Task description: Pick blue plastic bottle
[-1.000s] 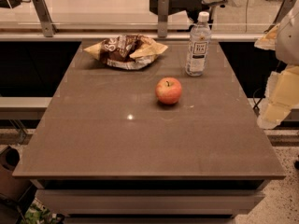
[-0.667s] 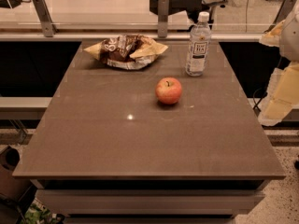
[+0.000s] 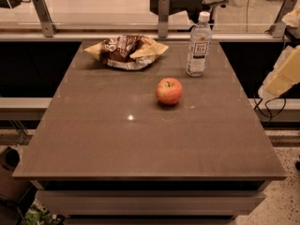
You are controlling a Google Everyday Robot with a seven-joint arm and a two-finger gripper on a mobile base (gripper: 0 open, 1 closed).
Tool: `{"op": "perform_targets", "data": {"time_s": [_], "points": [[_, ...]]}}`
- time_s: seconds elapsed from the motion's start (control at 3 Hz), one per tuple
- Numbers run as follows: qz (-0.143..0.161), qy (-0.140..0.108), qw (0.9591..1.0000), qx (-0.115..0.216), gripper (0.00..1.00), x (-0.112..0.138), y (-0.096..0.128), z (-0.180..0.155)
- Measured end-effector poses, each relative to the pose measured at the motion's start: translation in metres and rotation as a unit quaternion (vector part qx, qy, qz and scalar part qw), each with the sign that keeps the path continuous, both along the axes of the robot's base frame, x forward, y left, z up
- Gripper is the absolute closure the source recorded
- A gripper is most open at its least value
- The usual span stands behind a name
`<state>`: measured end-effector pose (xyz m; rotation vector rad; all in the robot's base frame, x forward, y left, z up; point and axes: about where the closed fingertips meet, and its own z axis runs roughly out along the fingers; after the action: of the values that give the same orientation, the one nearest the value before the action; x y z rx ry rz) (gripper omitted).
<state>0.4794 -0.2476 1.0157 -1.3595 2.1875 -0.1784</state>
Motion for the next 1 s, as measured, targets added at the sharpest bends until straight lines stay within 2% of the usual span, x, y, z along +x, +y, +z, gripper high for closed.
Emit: {"op": "perform_targets", "data": {"time_s": [0.33,0.67,1.0], "points": [[-0.007,-0.04,0.9982,0.044,0.0,0.019,-0.001,0.003],[0.007,-0.064,0.993,0.099,0.0,0.035,0.014,0.0],[0.021,-0.071,0.9861,0.149,0.0,0.046,0.031,-0.012]]}}
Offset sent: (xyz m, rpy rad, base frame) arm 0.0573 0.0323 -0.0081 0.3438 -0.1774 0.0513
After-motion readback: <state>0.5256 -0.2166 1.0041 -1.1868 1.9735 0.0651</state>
